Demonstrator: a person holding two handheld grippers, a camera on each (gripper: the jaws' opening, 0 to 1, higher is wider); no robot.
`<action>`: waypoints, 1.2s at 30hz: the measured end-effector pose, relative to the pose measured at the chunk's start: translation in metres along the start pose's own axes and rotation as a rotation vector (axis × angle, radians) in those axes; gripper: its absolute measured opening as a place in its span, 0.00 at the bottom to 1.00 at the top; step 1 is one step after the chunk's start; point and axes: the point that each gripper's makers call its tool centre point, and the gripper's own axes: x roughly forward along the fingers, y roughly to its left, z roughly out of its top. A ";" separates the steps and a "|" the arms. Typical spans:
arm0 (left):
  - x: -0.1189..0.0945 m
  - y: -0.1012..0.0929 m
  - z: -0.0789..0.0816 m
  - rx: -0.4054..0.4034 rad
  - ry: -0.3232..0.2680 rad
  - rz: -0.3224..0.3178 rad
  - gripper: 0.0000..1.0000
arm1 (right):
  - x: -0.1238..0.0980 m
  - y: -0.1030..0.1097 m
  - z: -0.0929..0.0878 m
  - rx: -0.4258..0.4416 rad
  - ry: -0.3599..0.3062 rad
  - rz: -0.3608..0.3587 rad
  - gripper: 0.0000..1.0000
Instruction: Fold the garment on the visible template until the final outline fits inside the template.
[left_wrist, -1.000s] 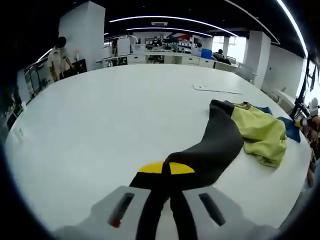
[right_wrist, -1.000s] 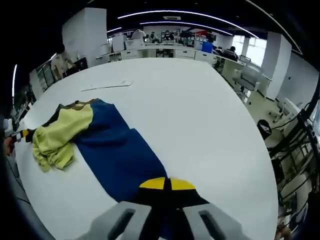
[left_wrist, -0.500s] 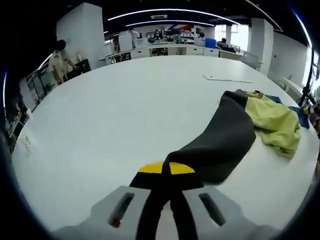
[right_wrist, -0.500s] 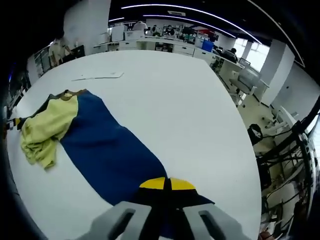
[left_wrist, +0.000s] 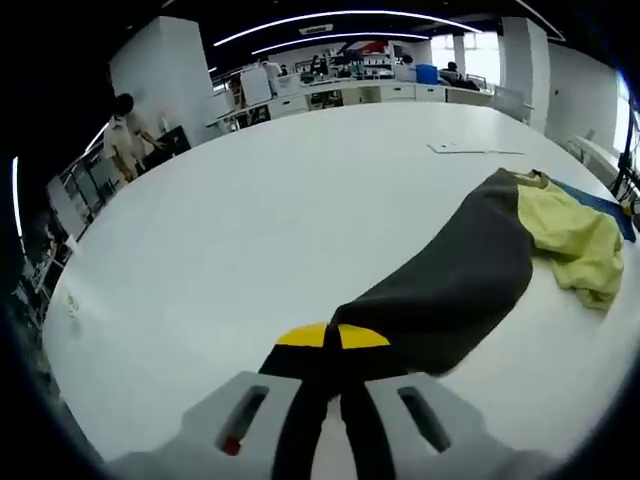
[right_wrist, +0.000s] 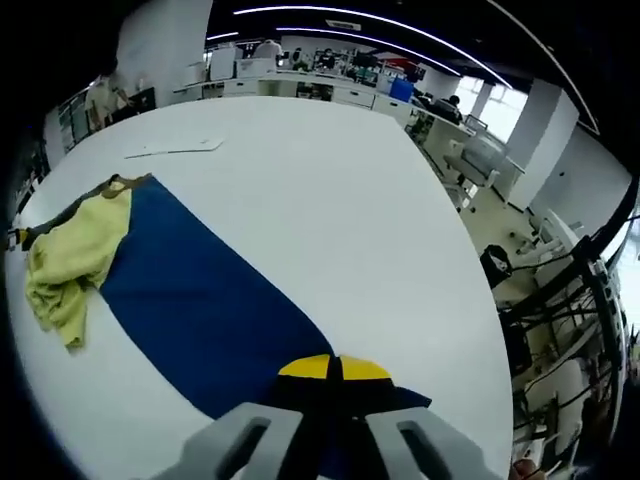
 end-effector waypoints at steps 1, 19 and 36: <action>0.001 0.002 0.002 0.001 0.000 0.008 0.00 | 0.000 0.000 0.001 -0.006 -0.003 -0.003 0.00; -0.007 0.015 0.009 -0.062 -0.034 0.036 0.03 | 0.000 -0.002 0.005 0.076 -0.041 0.034 0.00; -0.060 -0.067 0.036 -0.035 -0.230 -0.252 0.75 | -0.032 0.109 0.033 0.073 -0.144 0.340 0.84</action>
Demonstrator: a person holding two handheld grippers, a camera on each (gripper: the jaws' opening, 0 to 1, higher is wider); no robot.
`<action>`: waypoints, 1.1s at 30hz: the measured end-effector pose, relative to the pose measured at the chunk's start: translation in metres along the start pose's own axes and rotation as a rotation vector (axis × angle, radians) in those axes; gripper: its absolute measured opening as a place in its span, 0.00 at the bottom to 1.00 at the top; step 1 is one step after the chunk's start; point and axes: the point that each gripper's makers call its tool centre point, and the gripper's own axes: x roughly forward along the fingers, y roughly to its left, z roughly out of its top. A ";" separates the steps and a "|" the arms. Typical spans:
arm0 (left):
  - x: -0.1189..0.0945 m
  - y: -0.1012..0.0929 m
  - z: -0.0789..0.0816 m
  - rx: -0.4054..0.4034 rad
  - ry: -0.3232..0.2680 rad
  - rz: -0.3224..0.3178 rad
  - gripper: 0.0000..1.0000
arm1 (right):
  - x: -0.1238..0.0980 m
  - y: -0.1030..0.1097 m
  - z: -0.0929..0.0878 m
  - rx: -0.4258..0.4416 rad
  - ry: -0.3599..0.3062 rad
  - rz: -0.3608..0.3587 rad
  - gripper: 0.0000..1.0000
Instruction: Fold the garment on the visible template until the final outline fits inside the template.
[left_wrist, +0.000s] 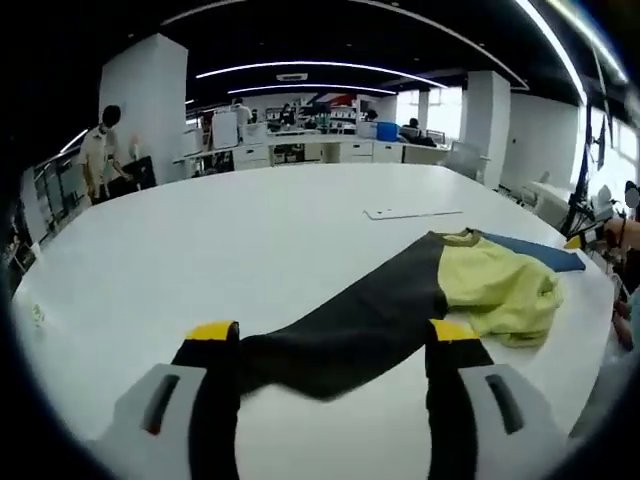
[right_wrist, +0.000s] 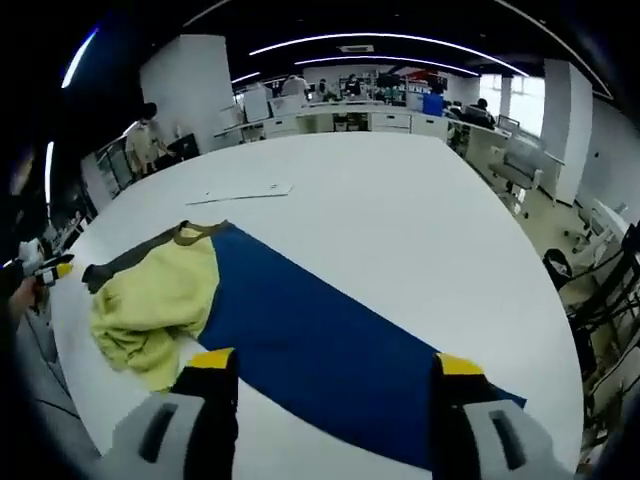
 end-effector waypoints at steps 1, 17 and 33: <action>-0.001 -0.004 -0.004 -0.002 0.021 -0.015 0.75 | 0.001 0.011 0.000 -0.015 -0.001 0.025 0.87; -0.029 -0.080 -0.014 0.122 0.033 -0.176 0.95 | 0.000 0.134 -0.006 -0.222 0.010 0.251 1.00; -0.049 -0.118 -0.030 0.153 0.046 -0.252 0.97 | -0.001 0.225 -0.023 -0.453 0.004 0.437 0.94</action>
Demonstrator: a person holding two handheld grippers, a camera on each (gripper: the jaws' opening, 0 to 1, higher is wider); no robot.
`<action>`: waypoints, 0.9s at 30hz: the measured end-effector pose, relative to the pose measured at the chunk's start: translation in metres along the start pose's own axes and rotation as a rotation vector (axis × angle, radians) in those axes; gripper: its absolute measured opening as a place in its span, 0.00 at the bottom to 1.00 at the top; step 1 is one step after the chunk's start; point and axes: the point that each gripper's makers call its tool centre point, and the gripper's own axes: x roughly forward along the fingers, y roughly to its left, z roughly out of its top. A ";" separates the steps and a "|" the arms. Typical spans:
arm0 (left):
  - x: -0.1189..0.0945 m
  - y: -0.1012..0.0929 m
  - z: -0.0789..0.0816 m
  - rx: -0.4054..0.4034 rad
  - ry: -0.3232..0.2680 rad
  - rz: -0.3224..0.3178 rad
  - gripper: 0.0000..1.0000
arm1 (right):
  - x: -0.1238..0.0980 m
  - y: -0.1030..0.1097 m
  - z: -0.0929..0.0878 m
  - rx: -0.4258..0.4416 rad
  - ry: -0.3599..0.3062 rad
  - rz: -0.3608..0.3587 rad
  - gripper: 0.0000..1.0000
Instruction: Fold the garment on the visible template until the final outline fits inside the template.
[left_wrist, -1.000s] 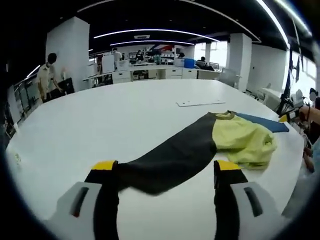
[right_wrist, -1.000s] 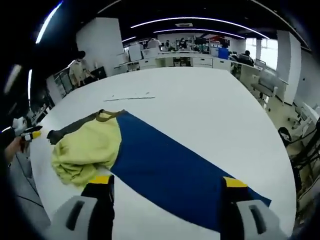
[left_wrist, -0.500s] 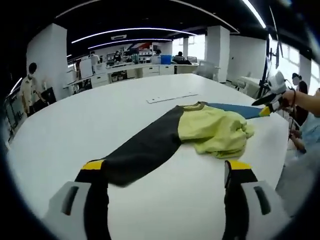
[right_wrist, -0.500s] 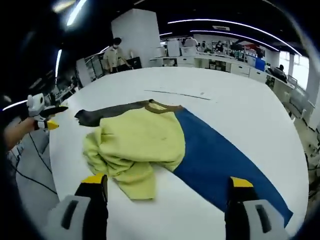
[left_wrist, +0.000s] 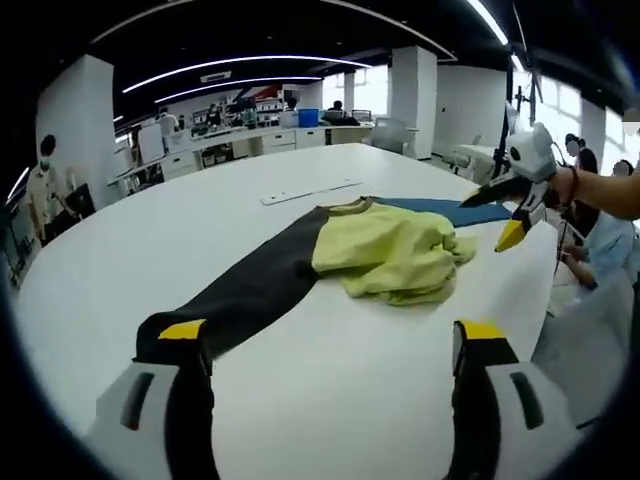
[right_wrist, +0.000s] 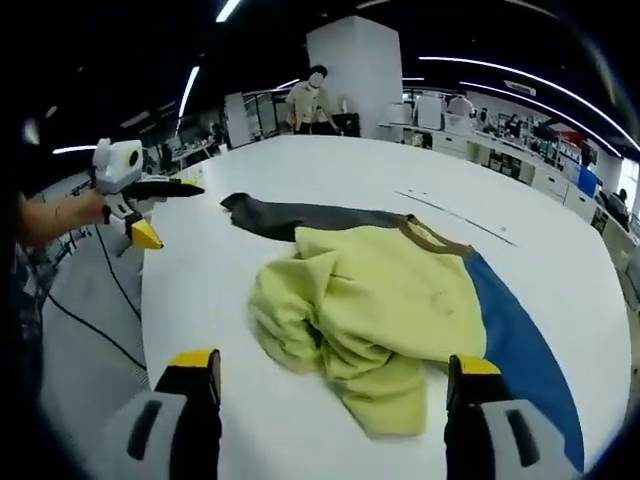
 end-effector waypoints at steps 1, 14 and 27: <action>0.000 -0.002 0.000 -0.003 -0.002 -0.003 0.97 | 0.002 0.002 0.000 -0.006 0.004 0.004 0.93; -0.004 -0.031 -0.007 -0.012 0.002 -0.059 0.94 | 0.026 0.042 0.013 -0.095 -0.051 0.075 0.66; -0.012 -0.044 -0.016 -0.001 0.022 -0.089 0.92 | 0.064 0.052 -0.008 -0.125 0.023 0.076 0.39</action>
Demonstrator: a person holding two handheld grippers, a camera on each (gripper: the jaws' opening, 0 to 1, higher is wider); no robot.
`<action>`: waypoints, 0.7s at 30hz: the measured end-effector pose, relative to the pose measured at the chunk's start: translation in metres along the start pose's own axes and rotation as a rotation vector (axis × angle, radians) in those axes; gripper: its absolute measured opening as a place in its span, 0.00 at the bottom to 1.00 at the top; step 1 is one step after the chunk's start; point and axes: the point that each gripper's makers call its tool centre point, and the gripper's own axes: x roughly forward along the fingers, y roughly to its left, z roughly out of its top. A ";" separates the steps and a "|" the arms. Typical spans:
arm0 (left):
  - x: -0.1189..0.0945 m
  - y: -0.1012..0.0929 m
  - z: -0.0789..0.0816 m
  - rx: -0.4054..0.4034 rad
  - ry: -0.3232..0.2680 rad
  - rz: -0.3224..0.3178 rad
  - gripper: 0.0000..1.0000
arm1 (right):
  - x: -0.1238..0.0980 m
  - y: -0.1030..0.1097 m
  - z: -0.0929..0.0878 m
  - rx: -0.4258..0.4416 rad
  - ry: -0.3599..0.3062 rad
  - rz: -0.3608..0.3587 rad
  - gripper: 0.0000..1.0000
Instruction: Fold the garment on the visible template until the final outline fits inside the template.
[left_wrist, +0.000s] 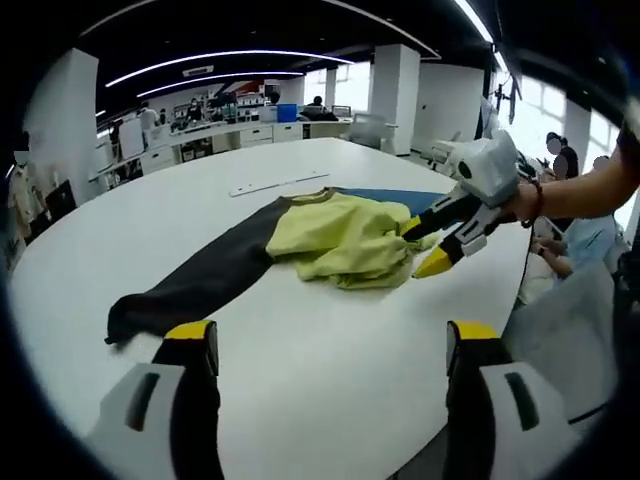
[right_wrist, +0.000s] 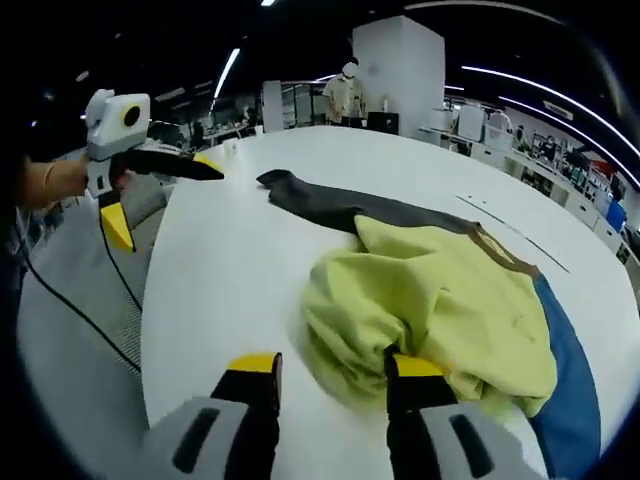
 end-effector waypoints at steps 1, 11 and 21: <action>0.000 0.000 -0.001 -0.002 0.001 -0.001 0.91 | 0.001 0.000 0.000 0.000 0.002 -0.001 0.39; 0.000 0.002 -0.011 -0.025 0.022 0.016 0.89 | 0.016 -0.015 -0.009 -0.006 0.039 -0.072 0.22; 0.003 0.000 -0.010 -0.021 0.017 0.026 0.86 | 0.006 -0.017 -0.004 0.128 0.005 -0.075 0.00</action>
